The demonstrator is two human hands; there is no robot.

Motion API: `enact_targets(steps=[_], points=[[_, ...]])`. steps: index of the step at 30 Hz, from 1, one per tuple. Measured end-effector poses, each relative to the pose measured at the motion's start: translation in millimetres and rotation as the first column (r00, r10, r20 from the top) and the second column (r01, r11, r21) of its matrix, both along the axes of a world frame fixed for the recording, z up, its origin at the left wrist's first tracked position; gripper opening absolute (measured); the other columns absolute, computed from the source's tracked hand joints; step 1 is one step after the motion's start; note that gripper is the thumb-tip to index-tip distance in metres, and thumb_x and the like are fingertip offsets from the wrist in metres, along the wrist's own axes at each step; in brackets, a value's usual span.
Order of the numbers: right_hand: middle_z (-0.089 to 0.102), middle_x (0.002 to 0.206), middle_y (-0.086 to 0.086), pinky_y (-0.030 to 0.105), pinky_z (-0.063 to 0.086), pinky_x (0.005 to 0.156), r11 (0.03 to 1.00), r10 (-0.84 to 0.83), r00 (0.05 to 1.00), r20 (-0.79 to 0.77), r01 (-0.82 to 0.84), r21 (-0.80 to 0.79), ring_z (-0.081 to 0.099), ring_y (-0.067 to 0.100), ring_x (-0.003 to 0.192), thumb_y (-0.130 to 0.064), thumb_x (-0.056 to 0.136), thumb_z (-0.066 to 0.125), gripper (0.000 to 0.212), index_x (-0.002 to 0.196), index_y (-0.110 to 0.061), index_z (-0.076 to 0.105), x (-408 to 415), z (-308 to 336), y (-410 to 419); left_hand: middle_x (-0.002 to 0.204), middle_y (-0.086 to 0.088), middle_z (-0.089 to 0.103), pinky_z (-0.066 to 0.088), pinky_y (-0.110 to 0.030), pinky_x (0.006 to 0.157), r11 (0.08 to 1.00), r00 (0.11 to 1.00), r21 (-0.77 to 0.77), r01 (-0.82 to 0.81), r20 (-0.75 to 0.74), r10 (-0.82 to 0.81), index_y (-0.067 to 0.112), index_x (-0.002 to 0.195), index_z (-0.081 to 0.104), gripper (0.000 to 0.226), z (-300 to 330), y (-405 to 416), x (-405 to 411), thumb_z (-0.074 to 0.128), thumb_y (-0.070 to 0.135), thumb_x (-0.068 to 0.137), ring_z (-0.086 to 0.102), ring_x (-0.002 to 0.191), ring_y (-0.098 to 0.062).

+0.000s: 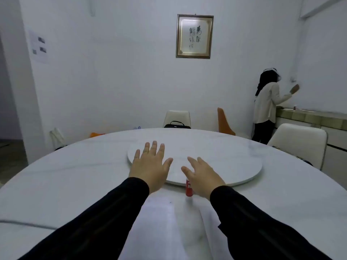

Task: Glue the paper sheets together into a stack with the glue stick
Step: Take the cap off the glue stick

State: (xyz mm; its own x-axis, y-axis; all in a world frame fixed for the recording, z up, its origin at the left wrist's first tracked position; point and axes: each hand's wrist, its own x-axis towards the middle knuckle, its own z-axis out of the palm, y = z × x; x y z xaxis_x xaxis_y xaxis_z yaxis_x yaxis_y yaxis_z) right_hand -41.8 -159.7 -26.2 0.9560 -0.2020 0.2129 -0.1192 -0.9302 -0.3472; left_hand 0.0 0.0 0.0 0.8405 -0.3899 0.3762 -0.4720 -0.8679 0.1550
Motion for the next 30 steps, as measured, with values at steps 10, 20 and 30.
enact_targets(steps=[10,20,30], points=[[0.053,0.131,0.003,0.032,0.044,0.092,0.986,0.037,0.992,0.123,-0.056,0.157,0.054,0.022,0.112,-0.031,0.097,0.043,0.040,0.136,-0.023,0.042,-3,-25,-6,0.160,-0.002,-0.002,0.001,-0.042,0.119,0.999,0.998,-0.040,0.009,-0.066,-0.012,0.023,0.150,0.001,0.059,-34,-6,-2,0.014,0.047,0.097,-0.006,0.147,-0.020],[0.062,0.080,-0.008,0.011,0.042,0.055,0.836,-0.071,0.914,0.399,-0.164,0.523,0.059,0.002,0.067,-0.022,0.093,0.054,0.011,0.102,-0.027,0.055,-6,-25,17,0.158,0.009,0.009,0.007,-0.029,0.116,0.898,0.939,-0.433,0.074,-0.274,-0.209,0.026,0.149,0.010,0.063,-63,3,-12,0.030,0.051,0.095,-0.001,0.145,-0.007],[0.064,0.080,-0.004,0.014,0.052,0.066,0.420,-0.004,0.862,0.507,-0.459,0.783,0.062,0.001,0.070,-0.007,0.086,0.064,0.021,0.095,-0.024,0.073,-24,-7,36,0.069,0.003,0.059,0.041,-0.016,0.059,0.484,0.815,-0.870,0.095,-0.211,-0.540,0.017,0.091,0.064,0.023,-70,5,-25,0.043,0.024,0.096,0.050,0.060,-0.007]])
